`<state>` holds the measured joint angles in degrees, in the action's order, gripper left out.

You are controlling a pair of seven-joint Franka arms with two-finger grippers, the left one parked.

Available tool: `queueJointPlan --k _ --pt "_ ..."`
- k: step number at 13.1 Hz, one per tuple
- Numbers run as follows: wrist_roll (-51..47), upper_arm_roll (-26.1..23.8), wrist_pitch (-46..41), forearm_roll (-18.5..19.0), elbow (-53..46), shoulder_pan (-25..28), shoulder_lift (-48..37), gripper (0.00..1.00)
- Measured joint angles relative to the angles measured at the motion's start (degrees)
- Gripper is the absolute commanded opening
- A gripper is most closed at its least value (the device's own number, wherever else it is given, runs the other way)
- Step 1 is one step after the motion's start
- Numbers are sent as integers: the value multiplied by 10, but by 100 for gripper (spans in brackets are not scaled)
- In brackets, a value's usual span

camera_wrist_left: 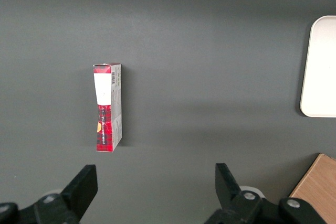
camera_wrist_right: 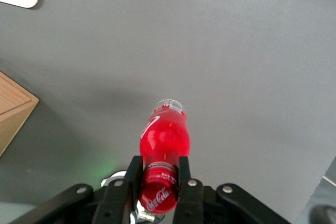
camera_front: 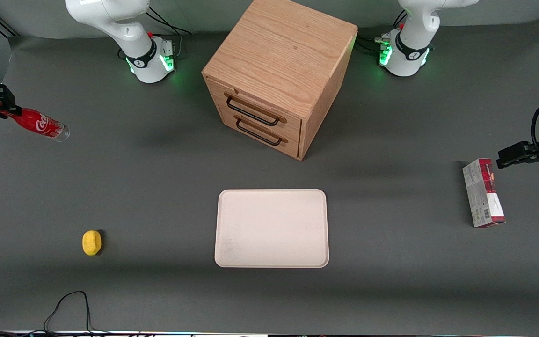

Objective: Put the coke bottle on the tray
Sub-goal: 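Carry the bottle with the right gripper to the white tray's edge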

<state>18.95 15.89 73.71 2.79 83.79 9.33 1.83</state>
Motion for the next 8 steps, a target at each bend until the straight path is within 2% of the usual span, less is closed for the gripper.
queueJointPlan --k 2,4,6,8 --pt "-11 -3 -11 -8 -42 0 40 0" --pt "-68 -22 -17 -37 -71 0 77 0" --pt "-165 -70 -19 -58 -123 1 131 0" --pt "-299 -140 -15 -61 -197 3 207 0"
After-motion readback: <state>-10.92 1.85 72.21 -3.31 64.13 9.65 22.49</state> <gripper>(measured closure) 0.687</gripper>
